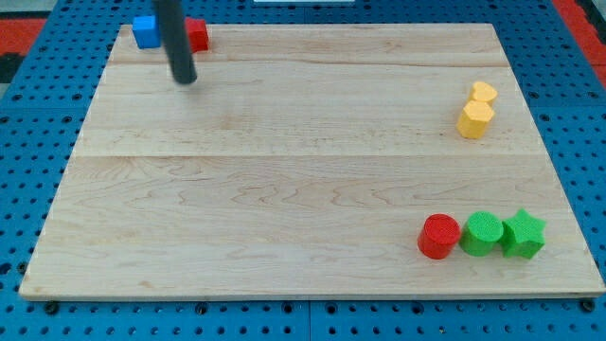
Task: Point your arm to the blue cube
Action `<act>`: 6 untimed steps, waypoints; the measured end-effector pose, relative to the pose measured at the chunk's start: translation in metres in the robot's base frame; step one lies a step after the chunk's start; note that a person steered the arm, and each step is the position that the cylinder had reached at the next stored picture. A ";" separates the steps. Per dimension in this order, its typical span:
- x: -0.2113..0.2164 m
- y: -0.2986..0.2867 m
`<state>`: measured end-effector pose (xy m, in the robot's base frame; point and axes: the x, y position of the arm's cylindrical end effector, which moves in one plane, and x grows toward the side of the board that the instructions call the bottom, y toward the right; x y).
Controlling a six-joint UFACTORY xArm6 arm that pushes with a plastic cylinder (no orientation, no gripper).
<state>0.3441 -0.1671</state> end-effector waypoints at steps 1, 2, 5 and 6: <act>0.014 0.000; -0.005 -0.017; -0.110 -0.136; -0.126 -0.137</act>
